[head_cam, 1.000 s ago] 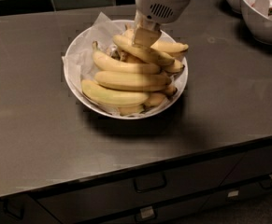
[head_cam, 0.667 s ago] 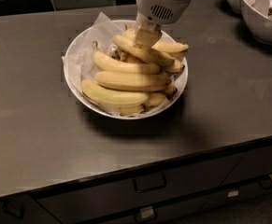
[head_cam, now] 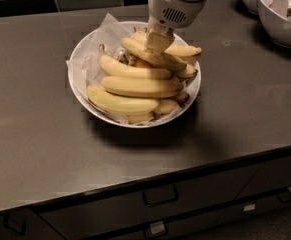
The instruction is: Pick banana from white bowl
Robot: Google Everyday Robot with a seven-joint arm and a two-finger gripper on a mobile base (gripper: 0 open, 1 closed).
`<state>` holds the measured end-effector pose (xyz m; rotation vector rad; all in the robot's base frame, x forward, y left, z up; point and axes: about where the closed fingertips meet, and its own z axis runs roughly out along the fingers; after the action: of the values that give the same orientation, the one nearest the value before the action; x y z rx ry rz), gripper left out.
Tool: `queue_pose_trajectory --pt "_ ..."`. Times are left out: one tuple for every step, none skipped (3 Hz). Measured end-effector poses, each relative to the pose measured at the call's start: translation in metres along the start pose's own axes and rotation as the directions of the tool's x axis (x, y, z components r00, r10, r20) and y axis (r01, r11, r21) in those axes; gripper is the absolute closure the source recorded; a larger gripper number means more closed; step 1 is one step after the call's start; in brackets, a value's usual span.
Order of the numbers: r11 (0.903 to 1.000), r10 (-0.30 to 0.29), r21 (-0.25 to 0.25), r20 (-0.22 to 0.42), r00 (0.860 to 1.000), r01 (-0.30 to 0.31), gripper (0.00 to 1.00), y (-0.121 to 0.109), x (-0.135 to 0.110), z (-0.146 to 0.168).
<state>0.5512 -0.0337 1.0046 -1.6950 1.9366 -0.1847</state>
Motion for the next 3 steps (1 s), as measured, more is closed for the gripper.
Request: queue_pose_trajectory --pt "1.0 0.006 -0.006 0.001 1.0 -0.006 0.62 0.0002 0.0018 0.0025" --pt "0.9999 0.009 -0.013 0.003 1.0 -0.009 0.61 0.0013 0.002 0.004" --pt "0.9994 0.004 -0.033 0.011 1.0 -0.004 0.6 0.0057 -0.0016 0.0052"
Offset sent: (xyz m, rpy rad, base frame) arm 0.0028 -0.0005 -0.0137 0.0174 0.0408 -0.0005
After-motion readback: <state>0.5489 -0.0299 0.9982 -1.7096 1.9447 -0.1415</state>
